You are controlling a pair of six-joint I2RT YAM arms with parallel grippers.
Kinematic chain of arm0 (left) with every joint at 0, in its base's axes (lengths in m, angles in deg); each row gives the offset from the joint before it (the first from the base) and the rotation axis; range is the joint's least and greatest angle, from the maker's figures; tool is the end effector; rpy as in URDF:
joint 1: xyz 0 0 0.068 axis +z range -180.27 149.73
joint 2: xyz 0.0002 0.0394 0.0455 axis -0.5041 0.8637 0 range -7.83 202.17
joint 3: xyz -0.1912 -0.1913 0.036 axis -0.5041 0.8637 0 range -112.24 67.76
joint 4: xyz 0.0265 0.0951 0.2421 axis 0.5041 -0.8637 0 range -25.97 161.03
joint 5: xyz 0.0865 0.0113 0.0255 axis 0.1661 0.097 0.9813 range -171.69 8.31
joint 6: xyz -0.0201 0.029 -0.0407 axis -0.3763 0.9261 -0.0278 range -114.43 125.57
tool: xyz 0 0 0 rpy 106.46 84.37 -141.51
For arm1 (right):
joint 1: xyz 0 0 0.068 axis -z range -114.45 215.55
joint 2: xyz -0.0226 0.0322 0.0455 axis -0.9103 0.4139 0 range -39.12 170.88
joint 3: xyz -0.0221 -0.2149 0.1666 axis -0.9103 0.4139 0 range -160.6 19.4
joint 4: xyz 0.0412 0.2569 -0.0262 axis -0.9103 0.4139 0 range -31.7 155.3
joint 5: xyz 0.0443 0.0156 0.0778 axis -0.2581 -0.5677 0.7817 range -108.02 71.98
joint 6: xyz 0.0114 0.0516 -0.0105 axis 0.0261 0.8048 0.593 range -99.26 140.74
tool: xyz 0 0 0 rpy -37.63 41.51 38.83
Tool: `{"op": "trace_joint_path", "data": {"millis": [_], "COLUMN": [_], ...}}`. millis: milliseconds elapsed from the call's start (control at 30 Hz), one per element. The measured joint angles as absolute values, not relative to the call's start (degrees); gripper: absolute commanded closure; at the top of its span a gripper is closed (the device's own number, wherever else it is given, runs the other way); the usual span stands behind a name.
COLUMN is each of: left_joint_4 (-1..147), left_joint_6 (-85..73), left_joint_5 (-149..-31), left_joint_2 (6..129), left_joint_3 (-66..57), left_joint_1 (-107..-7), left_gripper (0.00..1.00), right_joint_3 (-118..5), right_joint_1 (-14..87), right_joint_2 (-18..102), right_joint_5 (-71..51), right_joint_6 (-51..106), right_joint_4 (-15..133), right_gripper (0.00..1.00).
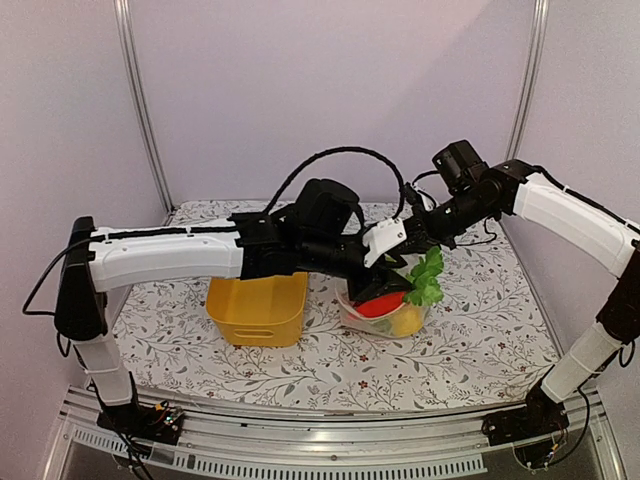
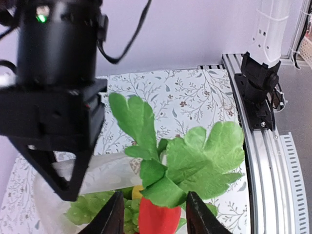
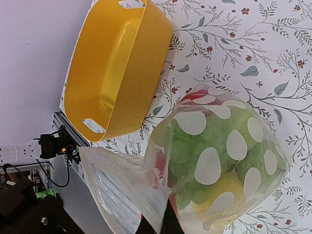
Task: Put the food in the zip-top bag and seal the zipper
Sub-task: Place the fake vegetable in the zipper food storage bag, then adjust the fake vegetable in the zipper food storage bag.
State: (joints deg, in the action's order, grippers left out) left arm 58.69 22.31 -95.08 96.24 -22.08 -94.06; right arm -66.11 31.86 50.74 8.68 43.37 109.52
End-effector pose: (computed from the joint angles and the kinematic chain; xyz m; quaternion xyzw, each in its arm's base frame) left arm 0.1841 -0.3927 0.3190 0.5928 0.6050 -0.2994 0.4392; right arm 0.2641 0.1953 0.3315 -0.1575 0.9185 0.3303 0.1498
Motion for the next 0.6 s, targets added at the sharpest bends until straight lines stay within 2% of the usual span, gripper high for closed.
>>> {"op": "trace_joint_path", "data": {"millis": [100, 200, 333, 600], "left_joint_4": [58.0, 57.9, 57.9, 58.6], "left_joint_6": [21.5, 20.7, 18.7, 16.2], "left_joint_5": [-96.8, -97.9, -97.4, -97.2], "left_joint_2": [99.3, 101.9, 104.7, 107.2], "left_joint_3": [-22.1, -22.0, -23.7, -25.8], "left_joint_1": [-93.9, -93.8, -93.3, -92.8], "left_gripper": [0.59, 0.7, 0.77, 0.83], "right_joint_3": [-66.3, -66.3, -66.3, -66.4], "right_joint_1": [31.9, 31.9, 31.9, 32.5], "right_joint_2": [50.7, 50.8, 51.0, 51.0], "right_joint_5": [8.7, 8.7, 8.7, 8.3], "right_joint_6": [43.4, 43.4, 43.4, 44.0], "right_joint_4": [109.5, 109.5, 109.6, 109.2], "right_gripper": [1.0, 1.0, 1.0, 1.0]}}
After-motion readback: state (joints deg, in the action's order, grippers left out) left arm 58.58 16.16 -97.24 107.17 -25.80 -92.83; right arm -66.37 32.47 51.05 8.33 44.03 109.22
